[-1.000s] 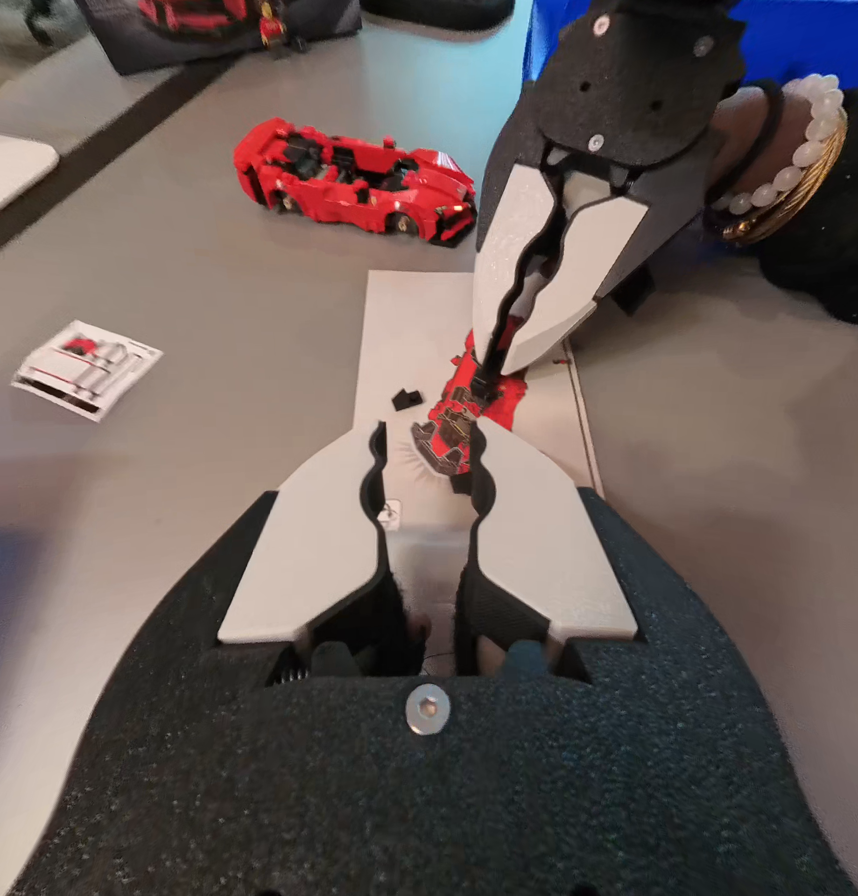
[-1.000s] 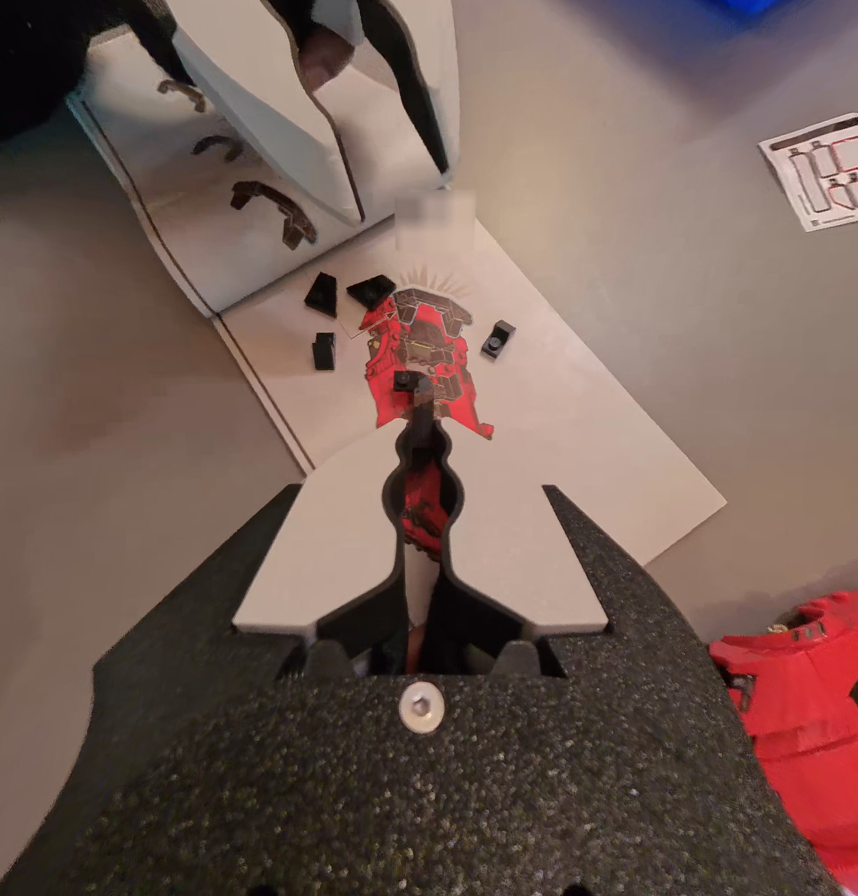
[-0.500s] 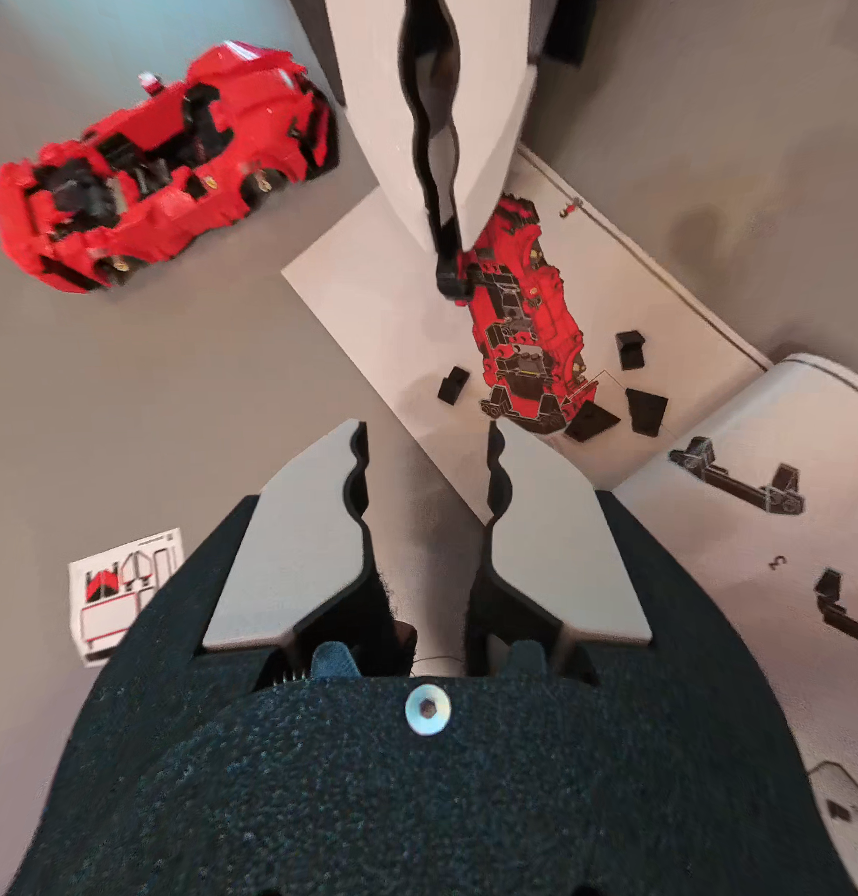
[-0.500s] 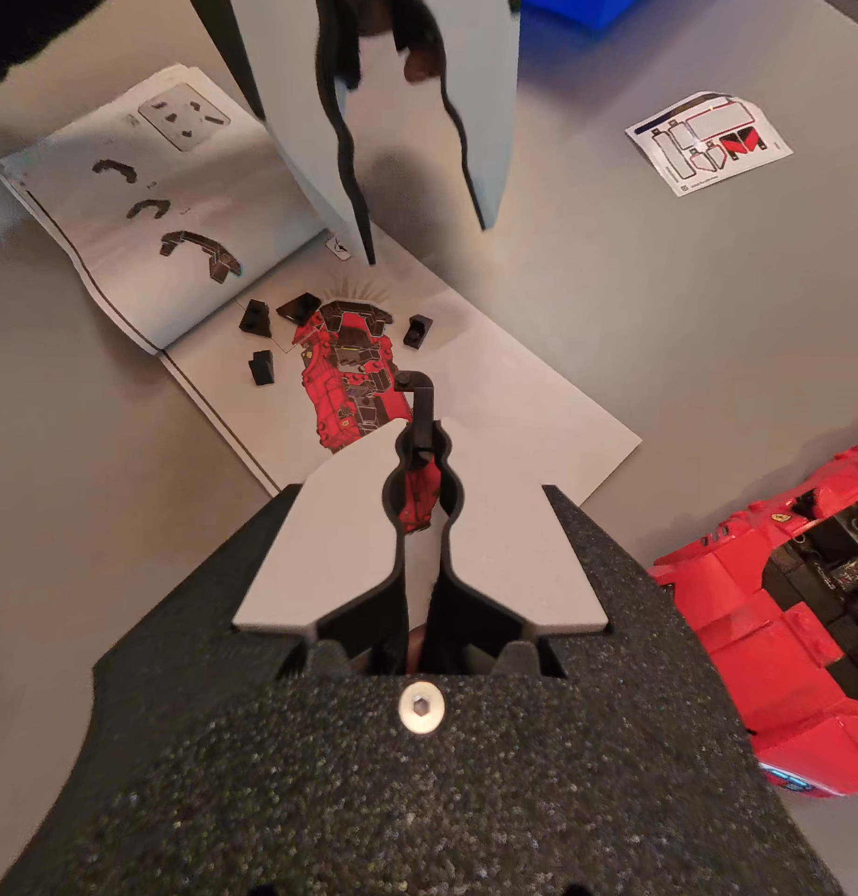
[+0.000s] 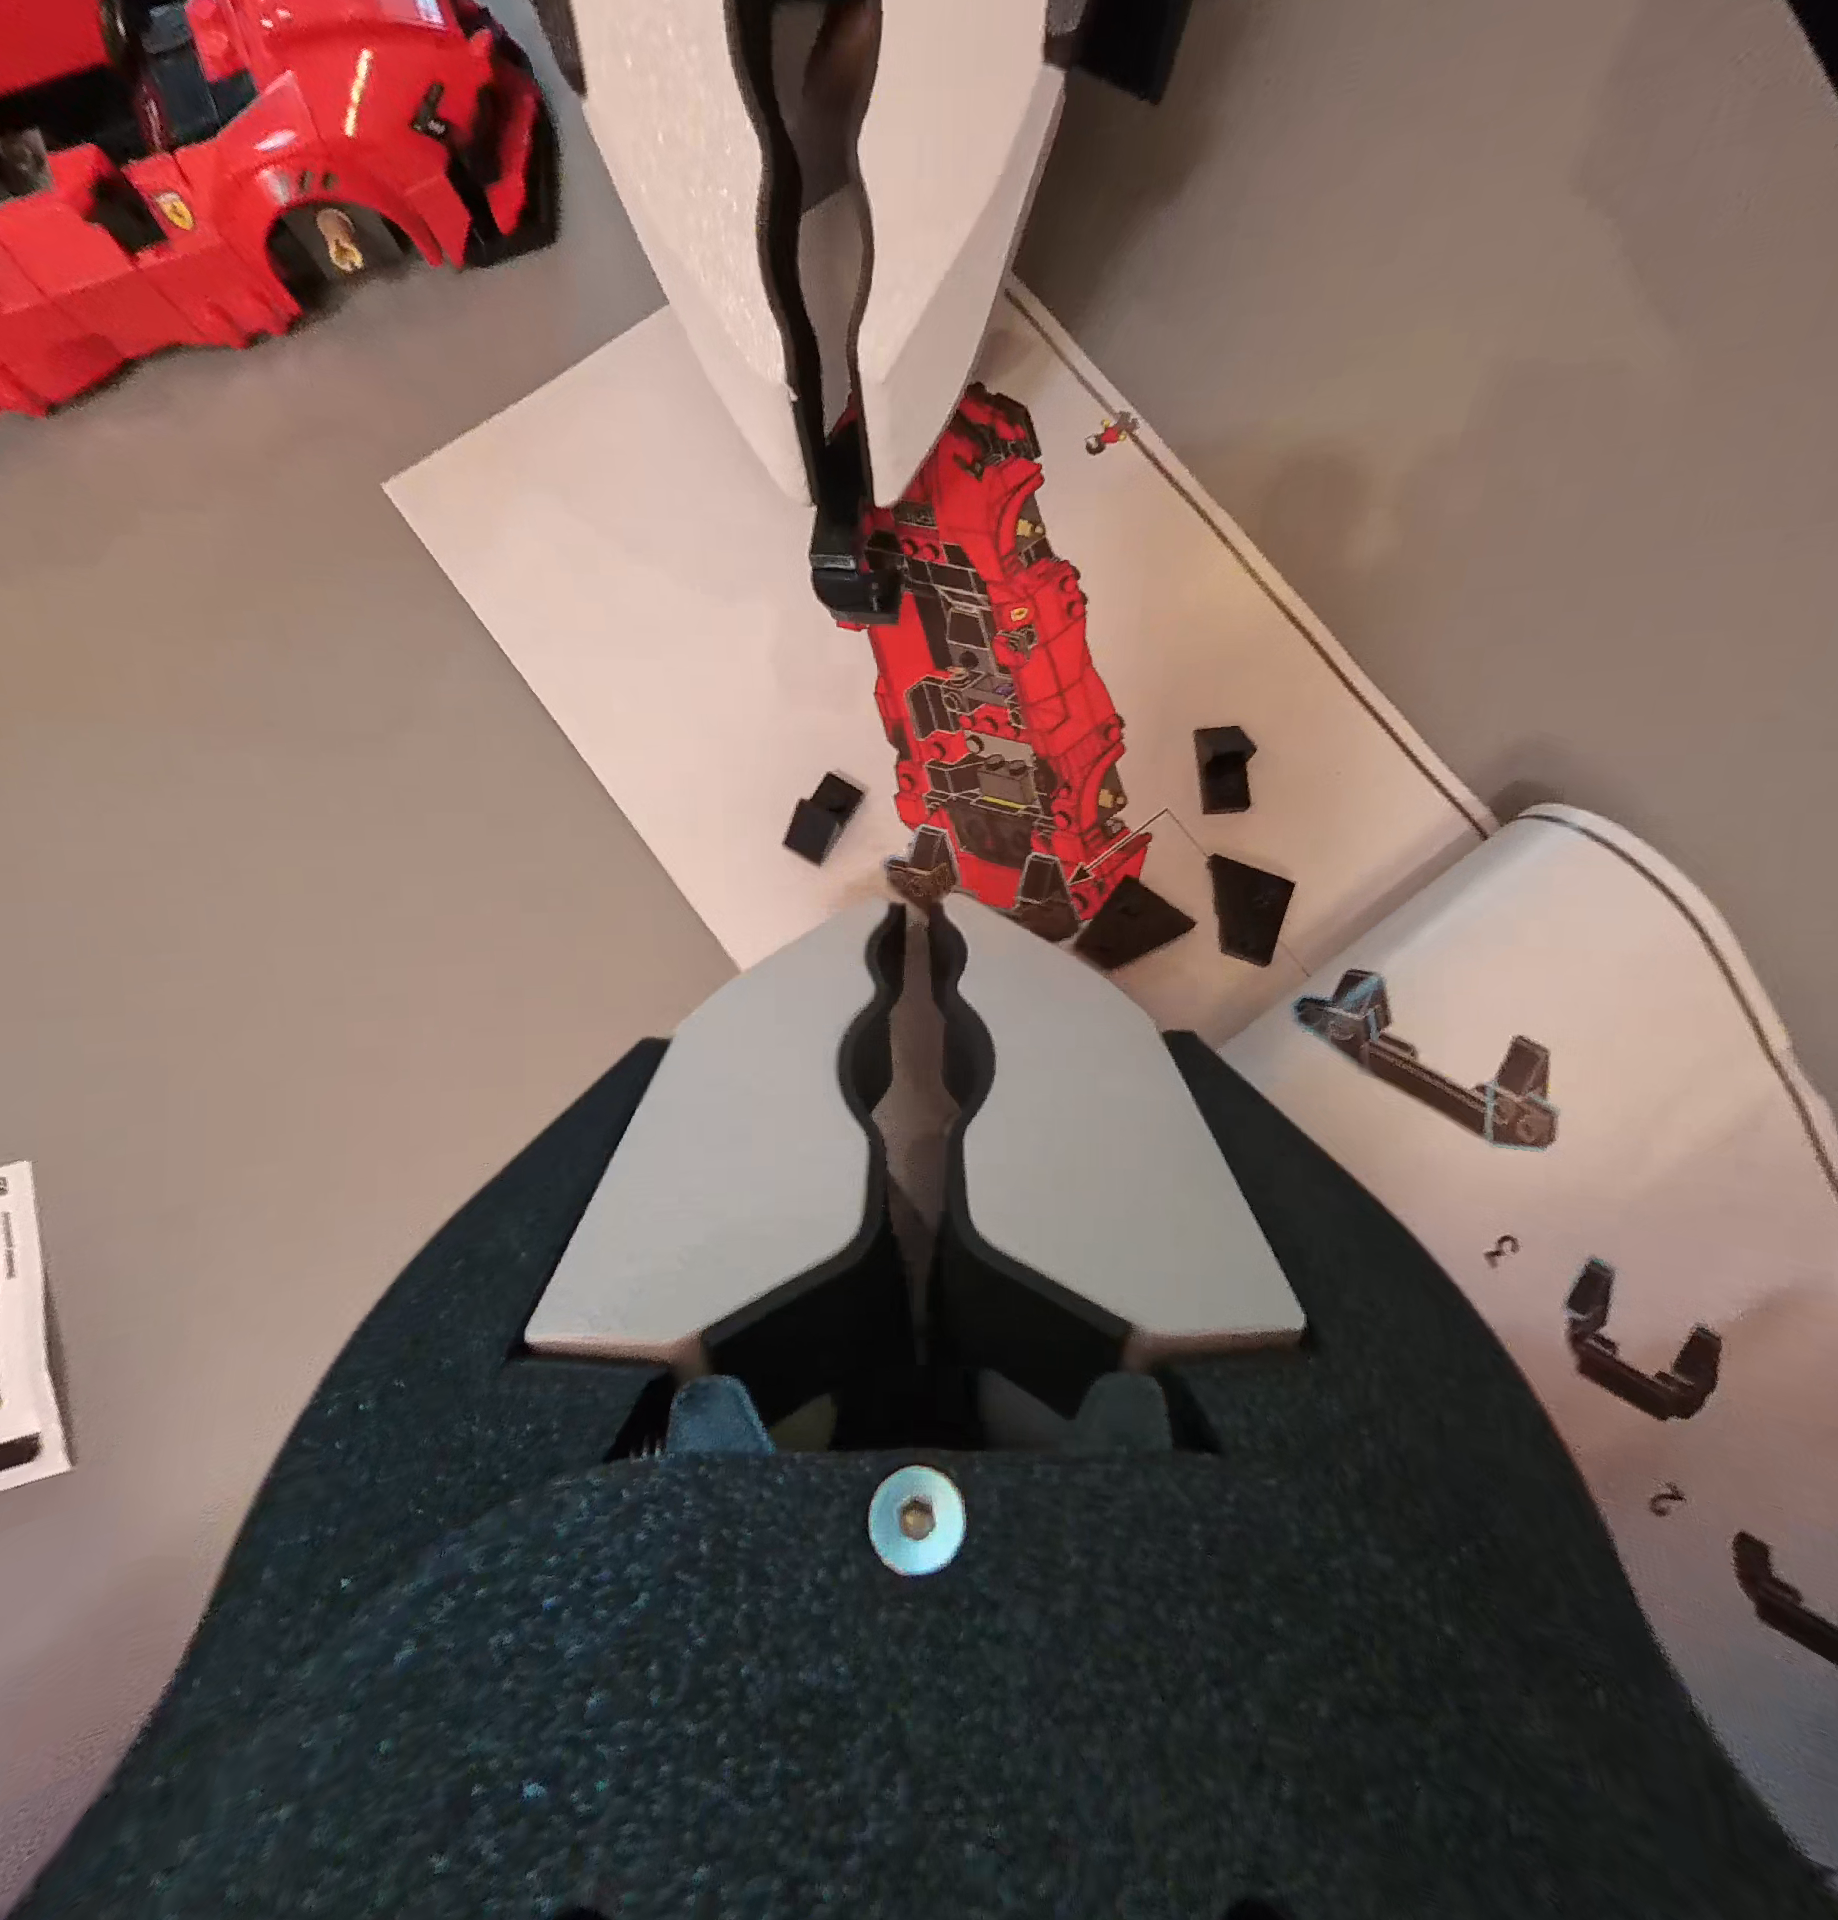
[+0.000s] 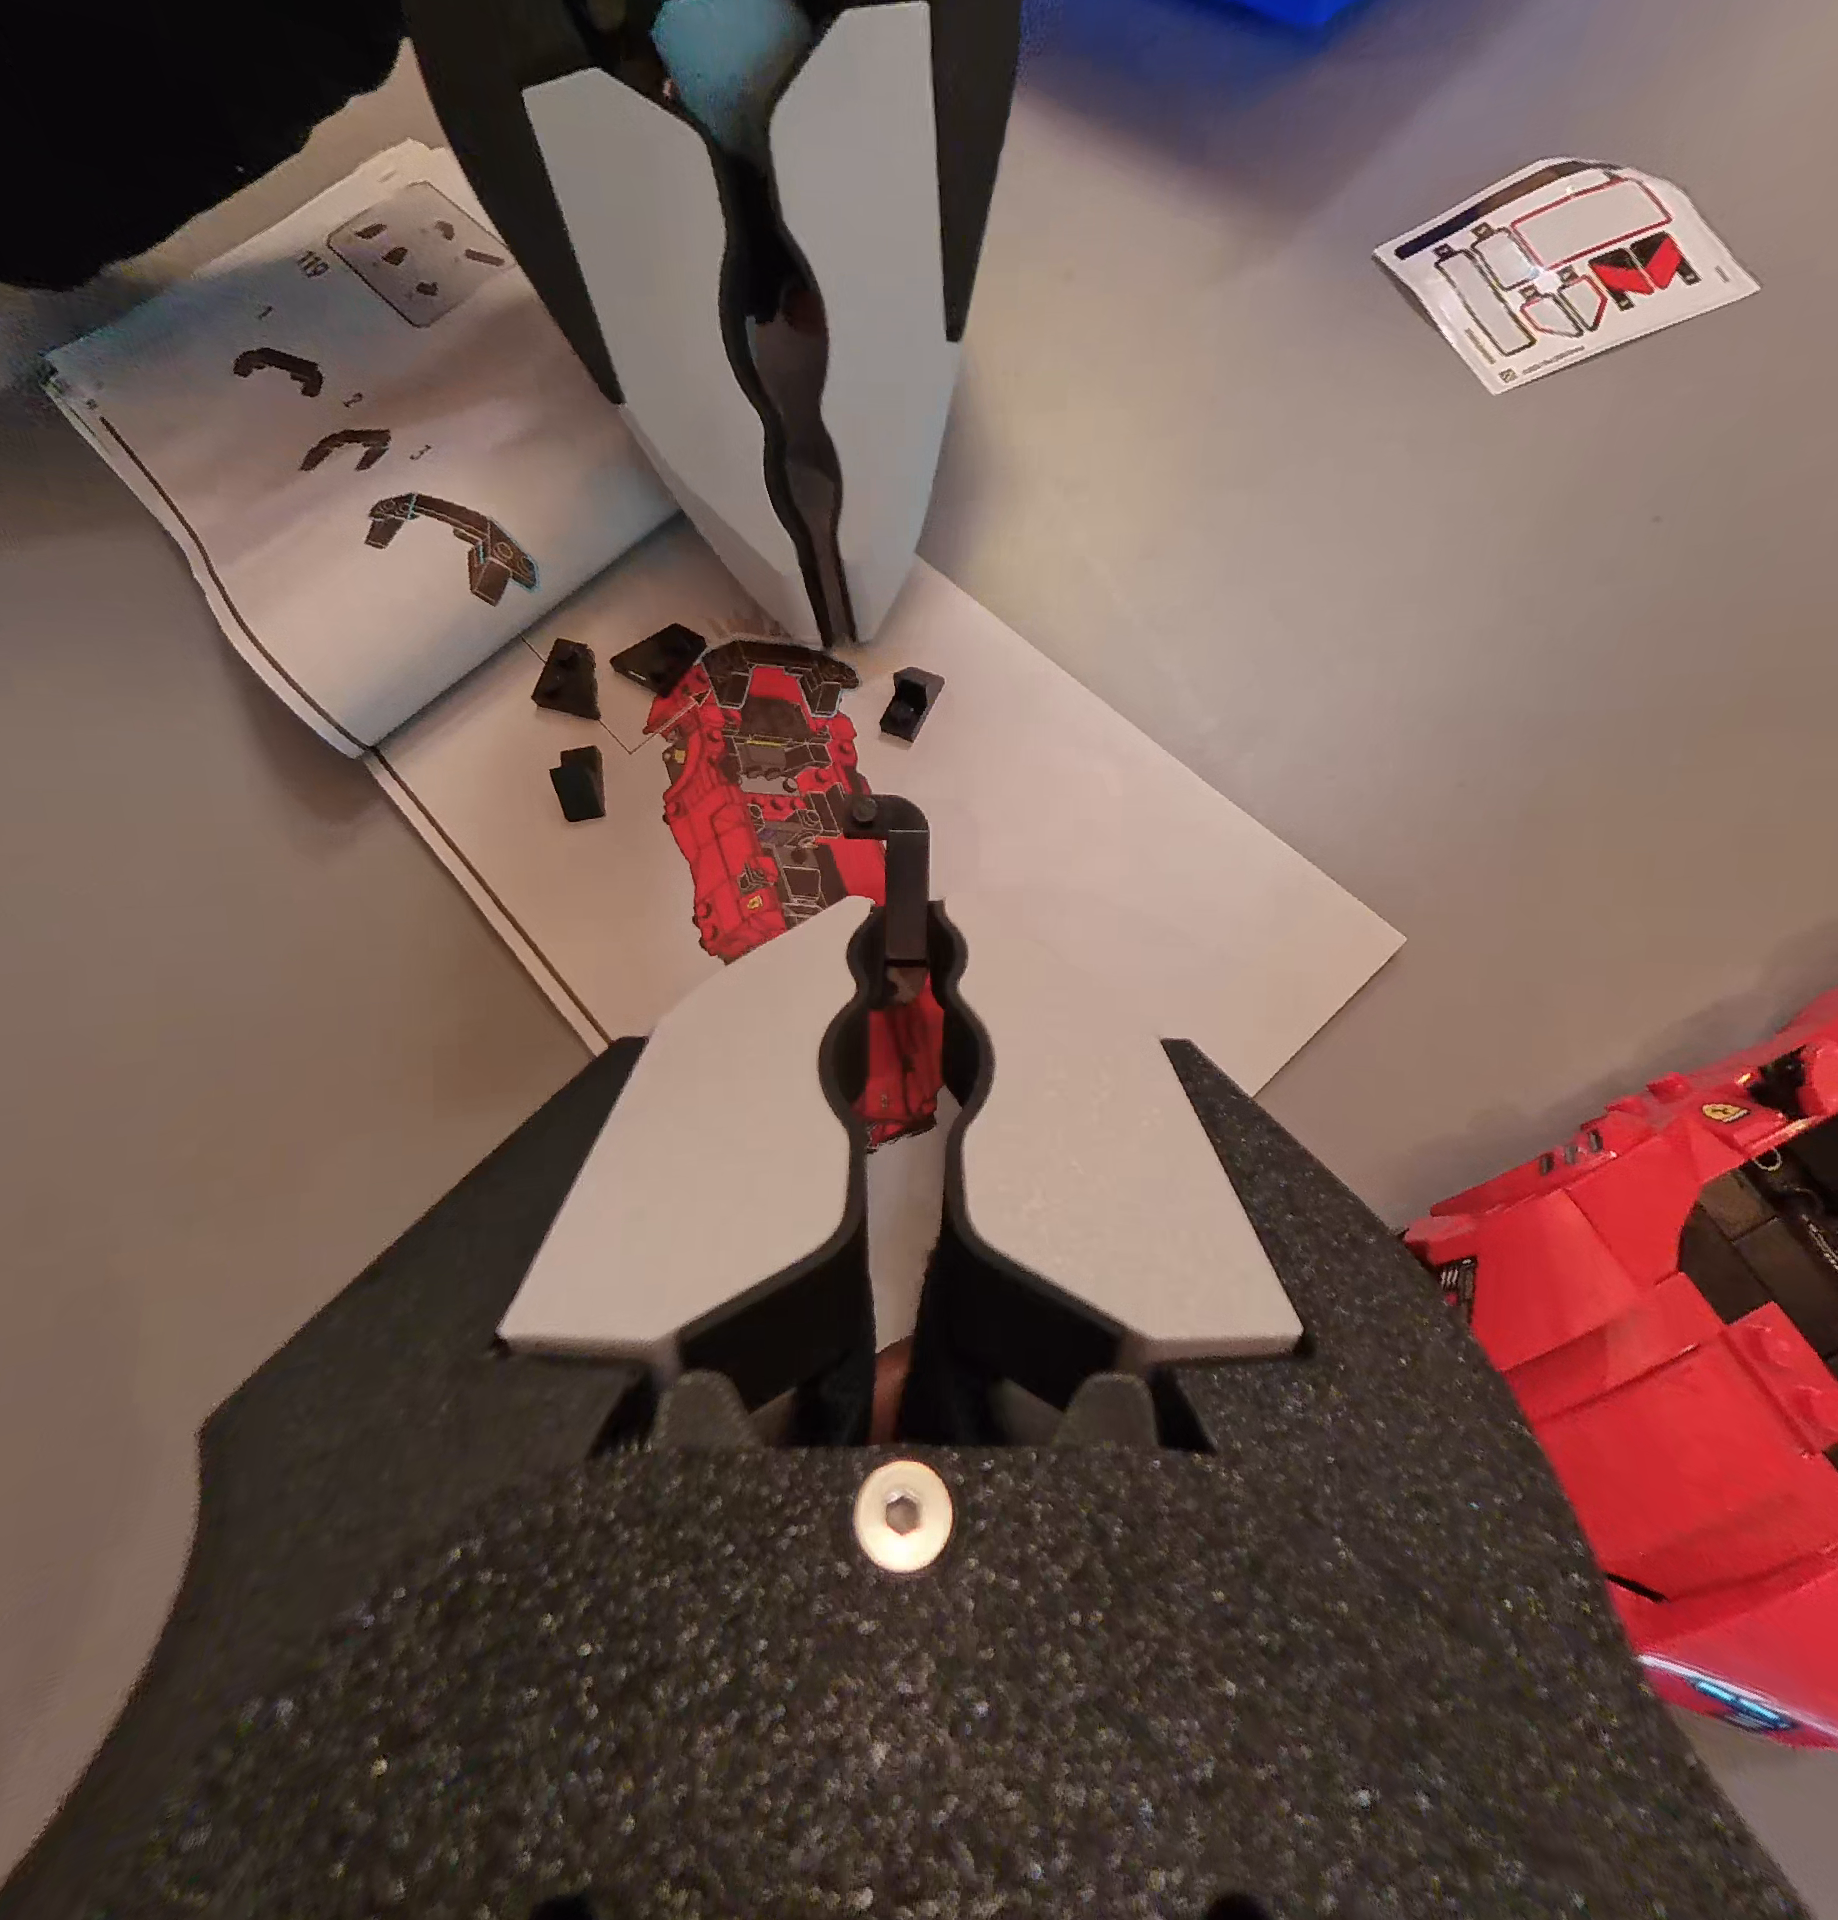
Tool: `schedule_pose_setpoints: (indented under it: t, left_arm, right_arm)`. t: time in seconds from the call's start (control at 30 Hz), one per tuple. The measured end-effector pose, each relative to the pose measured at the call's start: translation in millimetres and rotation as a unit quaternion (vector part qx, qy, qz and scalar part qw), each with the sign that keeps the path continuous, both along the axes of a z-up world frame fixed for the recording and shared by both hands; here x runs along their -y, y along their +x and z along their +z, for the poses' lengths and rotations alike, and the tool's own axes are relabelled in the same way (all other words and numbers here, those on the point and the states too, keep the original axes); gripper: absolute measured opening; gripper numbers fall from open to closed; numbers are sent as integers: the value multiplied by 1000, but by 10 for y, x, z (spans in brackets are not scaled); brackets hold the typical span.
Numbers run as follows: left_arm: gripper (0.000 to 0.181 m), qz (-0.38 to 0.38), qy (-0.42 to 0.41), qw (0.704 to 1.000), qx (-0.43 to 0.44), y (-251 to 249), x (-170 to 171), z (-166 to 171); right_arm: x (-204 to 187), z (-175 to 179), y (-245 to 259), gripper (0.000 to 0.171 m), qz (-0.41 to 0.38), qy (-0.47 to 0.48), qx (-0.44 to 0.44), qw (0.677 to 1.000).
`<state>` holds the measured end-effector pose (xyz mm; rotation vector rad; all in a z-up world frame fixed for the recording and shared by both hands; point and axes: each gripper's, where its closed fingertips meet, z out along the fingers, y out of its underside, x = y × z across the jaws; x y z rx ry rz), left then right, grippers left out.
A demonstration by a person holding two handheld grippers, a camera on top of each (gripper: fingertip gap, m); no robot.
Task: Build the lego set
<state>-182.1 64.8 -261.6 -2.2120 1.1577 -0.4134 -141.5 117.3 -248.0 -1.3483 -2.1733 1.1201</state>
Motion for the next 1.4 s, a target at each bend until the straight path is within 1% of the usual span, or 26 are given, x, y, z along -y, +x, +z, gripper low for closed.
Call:
schedule_pose_setpoints:
  t: [0.23, 0.37, 0.5, 0.6, 0.67, 0.77, 0.87, 0.97, 1.03, 1.13, 1.3, 1.4]
  left_arm:
    - [2, 52, 12, 998, -26, 24, 42, 2]
    - [4, 57, 14, 997, -44, 31, 60, 2]
    - [5, 60, 12, 996, -63, -112, 68, 17]
    - [6, 80, 17, 994, -67, -241, 84, 82]
    - [11, 95, 29, 993, -65, -274, 97, 167]
    - [22, 103, 50, 992, -59, -258, 99, 280]
    - [33, 87, 69, 992, -53, -225, 107, 337]
    - [45, 65, 77, 994, -46, -199, 97, 324]
    - [48, 40, 86, 995, -35, -144, 82, 322]
    - [48, 2, 96, 995, -21, -66, 47, 348]
    - [48, -43, 54, 997, -19, -38, 27, 233]
    - [46, -57, 40, 997, -16, -24, 7, 175]
  right_arm:
    - [5, -25, 2, 8, 1, 6, 3, 1000]
    - [-9, -19, -8, 8, -2, 5, 2, 1000]
    - [-1, -6, -10, 8, -1, 2, -1, 1000]
    - [-7, -5, -9, 8, -2, 2, -2, 1000]
    - [-7, -2, -12, 8, -3, 1, -2, 1000]
    - [-1, -9, -8, 8, -1, 1, 1, 1000]
    - [1, -16, -2, 8, -1, 3, 2, 1000]
    - [-8, -9, -7, 8, -5, 0, 0, 1000]
    - [-7, -6, -4, 8, -5, -5, 1, 1000]
    - [-14, -12, -4, 8, -9, -11, 6, 1000]
    - [-43, -13, -1, 8, -14, -15, 9, 1000]
    - [-48, -11, -1, 8, -15, -14, 8, 1000]
